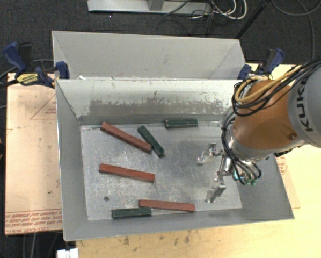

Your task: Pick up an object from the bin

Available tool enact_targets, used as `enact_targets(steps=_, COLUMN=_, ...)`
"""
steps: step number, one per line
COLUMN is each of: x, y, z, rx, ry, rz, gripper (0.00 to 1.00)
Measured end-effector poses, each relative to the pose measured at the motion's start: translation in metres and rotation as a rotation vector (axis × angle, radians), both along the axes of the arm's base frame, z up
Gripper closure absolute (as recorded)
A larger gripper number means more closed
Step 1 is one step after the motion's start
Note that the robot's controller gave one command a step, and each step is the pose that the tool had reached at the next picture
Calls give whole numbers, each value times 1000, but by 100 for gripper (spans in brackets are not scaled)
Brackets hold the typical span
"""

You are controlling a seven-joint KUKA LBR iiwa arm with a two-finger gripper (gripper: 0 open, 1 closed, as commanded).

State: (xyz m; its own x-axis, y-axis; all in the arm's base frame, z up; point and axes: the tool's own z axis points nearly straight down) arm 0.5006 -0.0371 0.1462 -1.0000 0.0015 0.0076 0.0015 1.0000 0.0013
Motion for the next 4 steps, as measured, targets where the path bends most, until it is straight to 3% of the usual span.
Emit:
enact_targets(steps=1, x=2, y=0, z=4, rx=-1, ry=-8, rz=1, gripper=0)
enact_targets(steps=2, x=-2, y=23, z=-26, rx=-2, ry=-14, rz=68, gripper=0)
enact_targets(steps=3, x=-7, y=56, z=-69, rx=1, ry=-26, rz=52, gripper=100)
enact_targets(steps=4, x=-10, y=56, z=-72, rx=1, ry=-18, rz=52, gripper=0)
